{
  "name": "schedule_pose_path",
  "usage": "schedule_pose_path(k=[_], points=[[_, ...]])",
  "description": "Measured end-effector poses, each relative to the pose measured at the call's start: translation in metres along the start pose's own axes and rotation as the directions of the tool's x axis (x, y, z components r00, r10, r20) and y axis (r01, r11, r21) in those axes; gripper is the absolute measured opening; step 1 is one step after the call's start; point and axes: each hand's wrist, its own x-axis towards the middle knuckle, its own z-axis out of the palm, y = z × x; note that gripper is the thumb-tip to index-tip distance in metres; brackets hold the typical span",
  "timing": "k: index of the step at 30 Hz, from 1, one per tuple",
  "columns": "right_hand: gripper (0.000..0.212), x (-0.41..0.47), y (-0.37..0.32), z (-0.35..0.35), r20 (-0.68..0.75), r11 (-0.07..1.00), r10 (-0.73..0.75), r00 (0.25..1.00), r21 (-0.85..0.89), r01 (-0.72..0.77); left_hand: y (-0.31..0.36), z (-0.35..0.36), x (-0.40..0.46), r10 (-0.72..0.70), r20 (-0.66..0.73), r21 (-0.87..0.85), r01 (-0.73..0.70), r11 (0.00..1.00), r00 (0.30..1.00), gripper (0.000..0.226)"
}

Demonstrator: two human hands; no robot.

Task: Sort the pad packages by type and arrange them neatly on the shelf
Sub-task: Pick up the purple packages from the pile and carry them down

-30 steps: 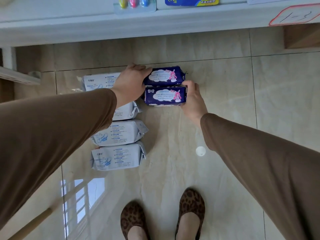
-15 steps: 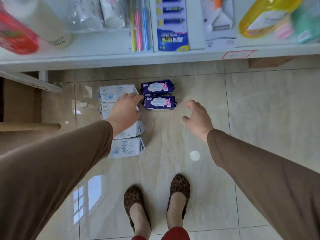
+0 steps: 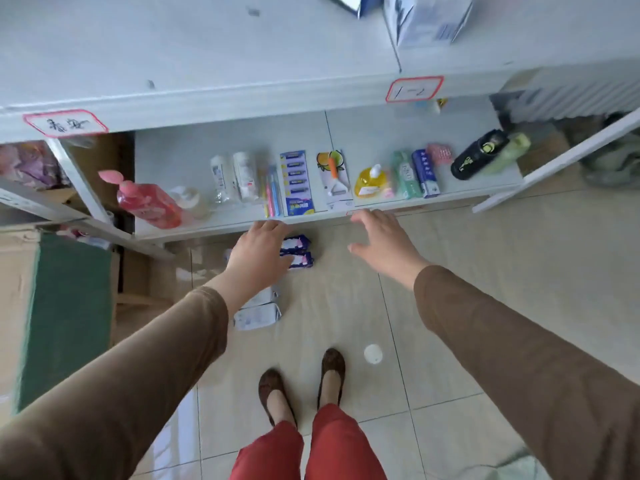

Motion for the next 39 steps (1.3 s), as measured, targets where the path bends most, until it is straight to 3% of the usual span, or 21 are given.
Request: schedule_pose_path(k=[10,20,30,39], points=[[0.048,-0.022,0.007,-0.202,-0.236,0.997,-0.079,0.969,-0.013,0.078,0.135,-0.159,0.032,0.128,-0.200,-0.013,-0.133,0.991,0.972,0.058],[0.047,0.040,0.091,-0.329,-0.249,0.984,-0.178,0.952,-0.019,0.179,0.242,-0.223,0.127,0.060,-0.297,-0.004,-0.064,0.998,0.953,0.059],[0.046,0.156,0.103,-0.402,-0.290,0.962,-0.267,0.919,-0.018,0.274,0.238,-0.287,0.224,-0.013,-0.392,-0.033,0.000,0.999,0.920,0.054],[0.054,0.263,0.071,-0.420,-0.296,0.975,-0.097,0.950,0.166,0.151,0.196,-0.318,0.326,-0.060,-0.355,-0.075,0.035,0.997,0.933,0.056]])
